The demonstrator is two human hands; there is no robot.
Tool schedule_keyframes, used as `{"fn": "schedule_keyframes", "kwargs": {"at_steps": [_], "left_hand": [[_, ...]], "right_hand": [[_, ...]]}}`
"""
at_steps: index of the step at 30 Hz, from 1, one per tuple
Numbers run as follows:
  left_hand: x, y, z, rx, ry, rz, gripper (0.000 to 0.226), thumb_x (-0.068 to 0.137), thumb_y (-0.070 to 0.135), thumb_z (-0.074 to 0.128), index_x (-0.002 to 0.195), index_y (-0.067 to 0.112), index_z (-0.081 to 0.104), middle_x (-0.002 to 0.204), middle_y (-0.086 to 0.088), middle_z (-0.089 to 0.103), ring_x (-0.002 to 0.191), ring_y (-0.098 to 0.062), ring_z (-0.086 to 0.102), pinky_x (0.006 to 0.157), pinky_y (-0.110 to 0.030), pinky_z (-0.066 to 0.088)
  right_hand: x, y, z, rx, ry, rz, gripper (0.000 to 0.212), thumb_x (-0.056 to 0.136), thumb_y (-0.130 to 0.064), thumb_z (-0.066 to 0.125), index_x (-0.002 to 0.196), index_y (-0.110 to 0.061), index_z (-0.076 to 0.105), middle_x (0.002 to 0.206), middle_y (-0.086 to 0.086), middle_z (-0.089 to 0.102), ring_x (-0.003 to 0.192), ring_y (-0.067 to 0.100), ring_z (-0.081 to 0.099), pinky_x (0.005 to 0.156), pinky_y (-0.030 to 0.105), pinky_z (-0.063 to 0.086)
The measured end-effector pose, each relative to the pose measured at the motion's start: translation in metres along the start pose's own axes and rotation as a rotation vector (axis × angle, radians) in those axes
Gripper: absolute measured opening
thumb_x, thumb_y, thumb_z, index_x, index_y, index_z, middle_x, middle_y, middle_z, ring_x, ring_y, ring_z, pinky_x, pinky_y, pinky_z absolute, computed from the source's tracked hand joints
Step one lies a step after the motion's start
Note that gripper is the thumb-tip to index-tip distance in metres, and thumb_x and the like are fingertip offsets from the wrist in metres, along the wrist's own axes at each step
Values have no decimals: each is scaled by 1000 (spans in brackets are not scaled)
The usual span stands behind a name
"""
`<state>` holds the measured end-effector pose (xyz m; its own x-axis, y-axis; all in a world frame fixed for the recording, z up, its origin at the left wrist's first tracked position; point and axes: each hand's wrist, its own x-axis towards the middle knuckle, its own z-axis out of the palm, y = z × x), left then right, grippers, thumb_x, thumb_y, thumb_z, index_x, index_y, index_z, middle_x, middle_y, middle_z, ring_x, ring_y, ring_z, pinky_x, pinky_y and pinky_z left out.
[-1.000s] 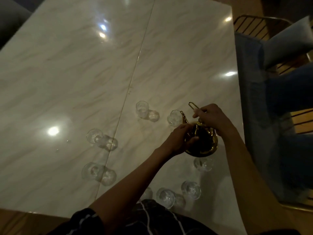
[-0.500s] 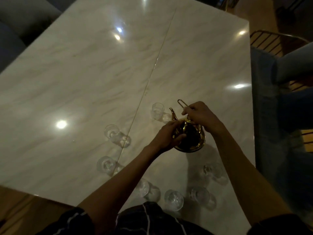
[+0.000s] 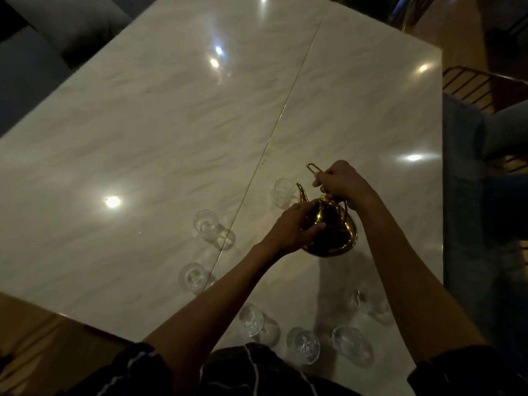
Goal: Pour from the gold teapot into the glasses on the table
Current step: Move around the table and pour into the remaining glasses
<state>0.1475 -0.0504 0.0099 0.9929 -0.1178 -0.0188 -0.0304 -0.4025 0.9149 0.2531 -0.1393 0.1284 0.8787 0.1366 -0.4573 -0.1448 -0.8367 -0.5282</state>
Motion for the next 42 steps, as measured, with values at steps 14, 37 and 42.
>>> {"fn": "schedule_keyframes", "kwargs": {"at_steps": [14,37,42], "left_hand": [[5,15,10,-21,-26,44,71,86,58,49,146,22,39,129,-7,54,105,-16,57,87,-39,56],[9,50,6,-31,77,148,62,94,36,61,147,16,37,133,-10,53,113,-18,55,90,-41,54],[7,51,6,-33,87,156,60,94,35,61,146,16,38,132,-10,54,114,-17,53,90,-37,54]], "right_hand": [[-9,0,-20,-90,23,-15,31,96,-23,55,99,0,75,72,4,64,66,16,62,74,35,53],[-24,-17,-53,-170,43,-97,32,96,-26,56,98,0,74,71,2,63,67,16,63,77,38,56],[-25,-17,-53,-162,36,-101,31,96,-26,56,98,0,74,72,2,63,75,21,66,79,38,56]]}}
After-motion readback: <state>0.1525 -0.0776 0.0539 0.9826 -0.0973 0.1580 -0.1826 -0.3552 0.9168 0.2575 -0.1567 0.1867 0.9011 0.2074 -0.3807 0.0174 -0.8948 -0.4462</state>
